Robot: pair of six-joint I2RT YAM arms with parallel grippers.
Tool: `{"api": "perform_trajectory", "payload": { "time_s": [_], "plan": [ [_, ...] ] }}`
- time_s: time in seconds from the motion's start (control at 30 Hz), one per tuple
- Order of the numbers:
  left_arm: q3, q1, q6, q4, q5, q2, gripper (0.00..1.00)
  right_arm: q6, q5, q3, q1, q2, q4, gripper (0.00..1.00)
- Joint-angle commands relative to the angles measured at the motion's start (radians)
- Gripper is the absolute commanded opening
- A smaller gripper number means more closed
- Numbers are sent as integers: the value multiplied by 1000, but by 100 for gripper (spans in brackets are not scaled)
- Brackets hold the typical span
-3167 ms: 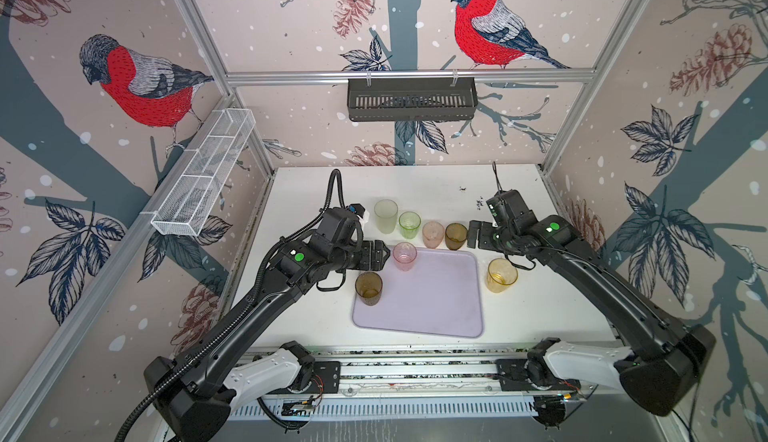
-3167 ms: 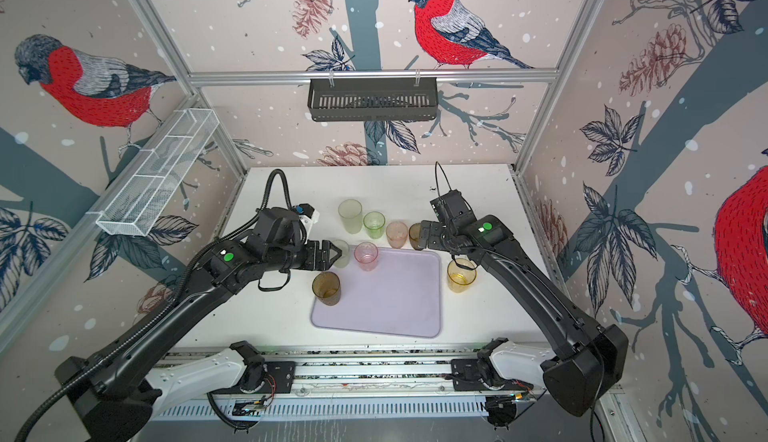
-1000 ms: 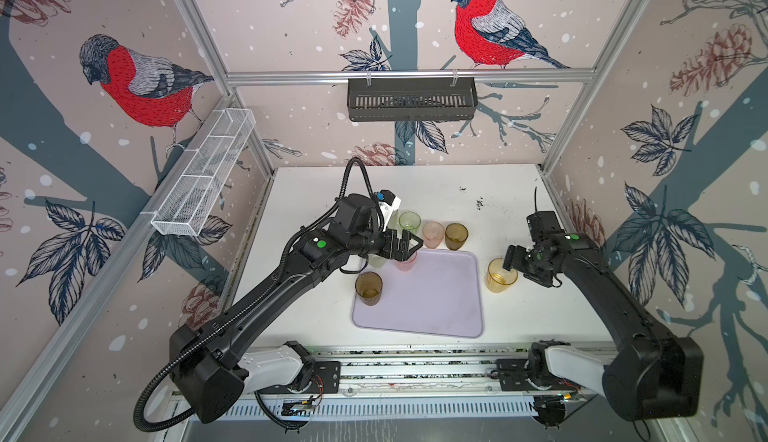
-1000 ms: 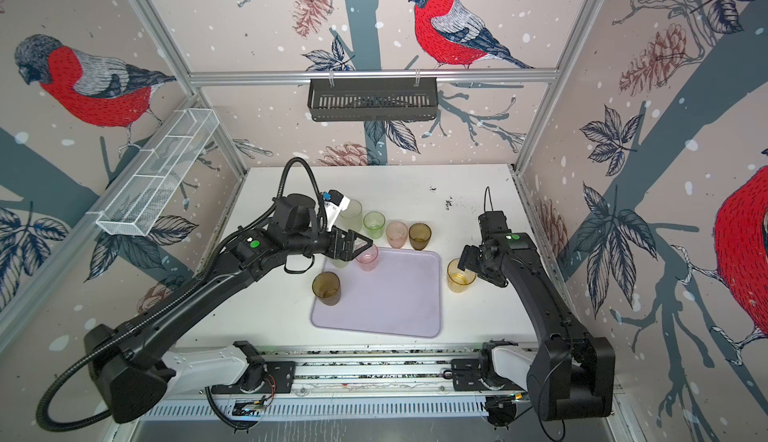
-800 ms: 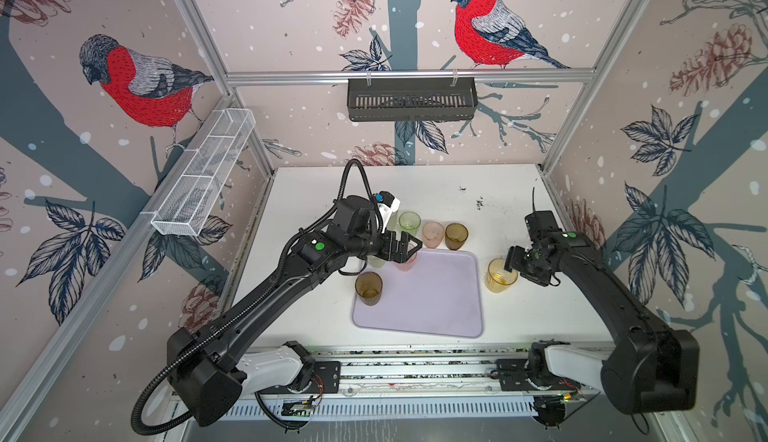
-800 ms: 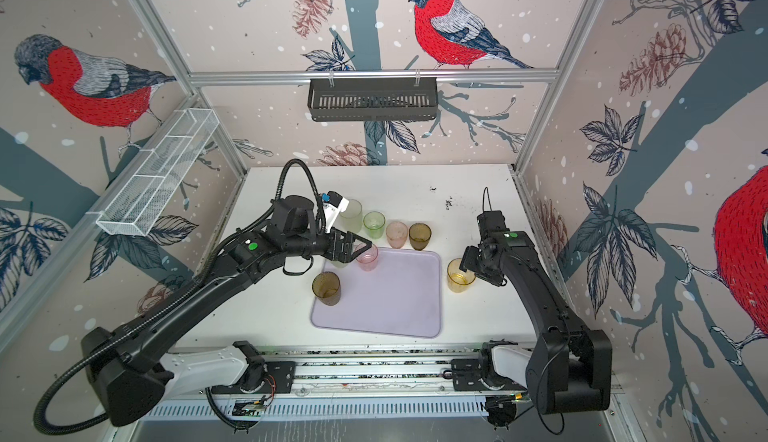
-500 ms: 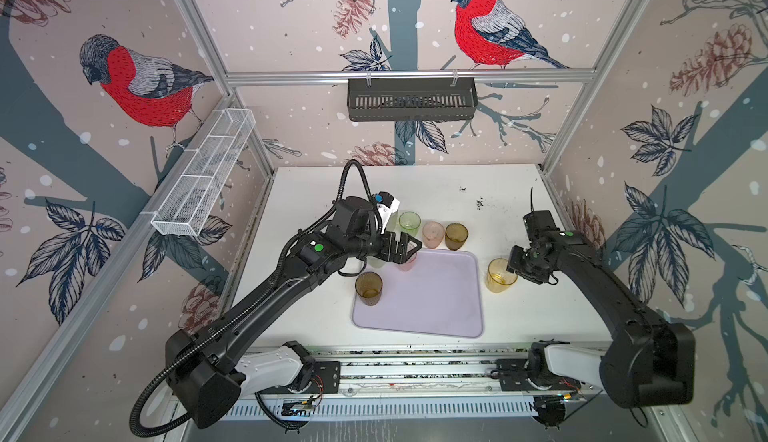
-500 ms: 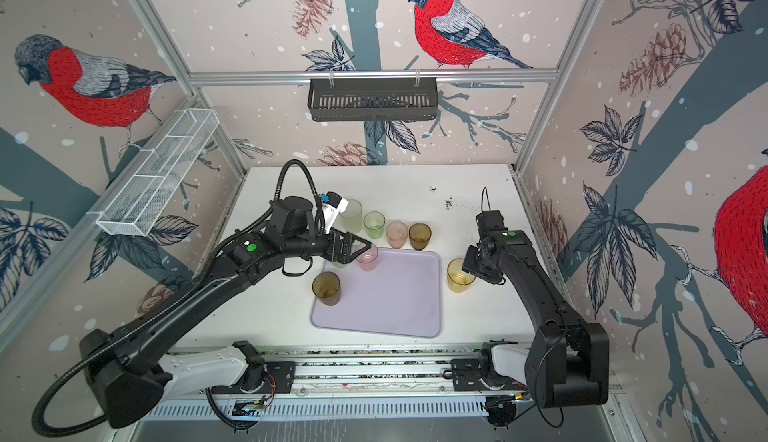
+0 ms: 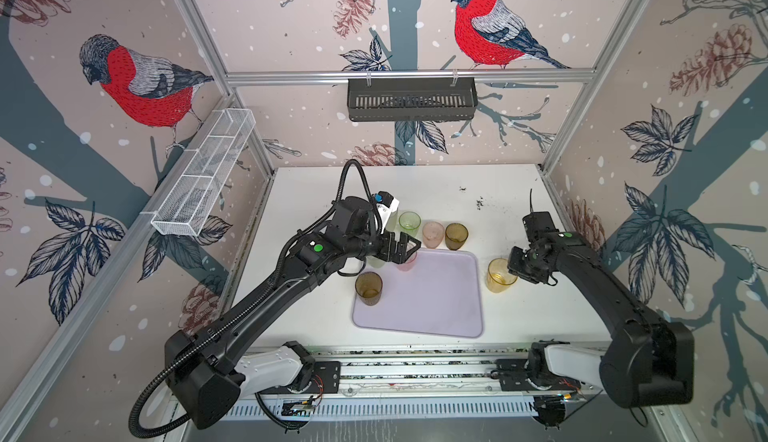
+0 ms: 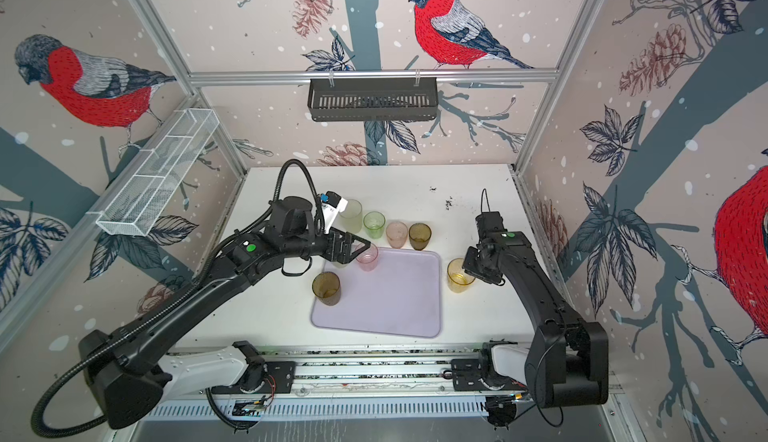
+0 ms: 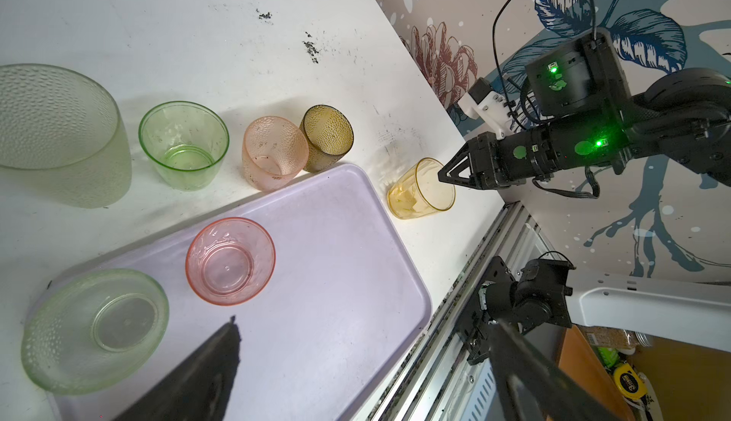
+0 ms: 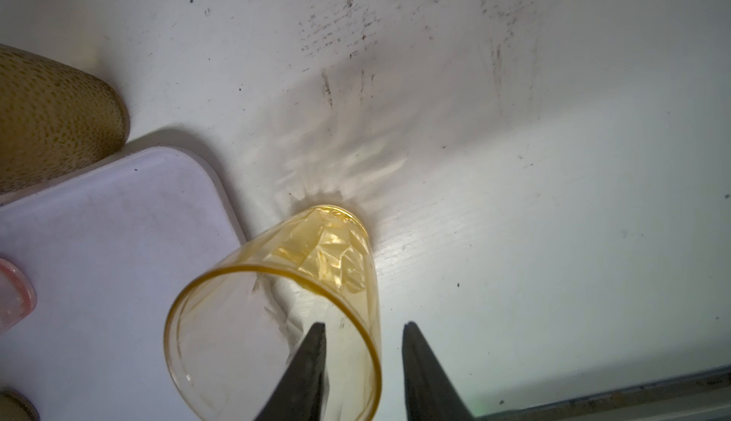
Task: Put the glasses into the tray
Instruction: 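Lower the open right gripper around the yellow cup's rim, then close the right gripper on the yellow cup's rim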
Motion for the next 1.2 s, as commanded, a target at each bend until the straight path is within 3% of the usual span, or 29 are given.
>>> {"api": "perform_trajectory", "payload": {
  "time_s": [0.0, 1.17],
  "plan": [
    [0, 1, 8, 22, -9, -1, 97, 9, 5, -6, 2, 2, 0, 29],
    [-54, 1, -10, 42, -32, -24, 98, 14, 14, -14, 9, 23, 1, 10]
  ]
}}
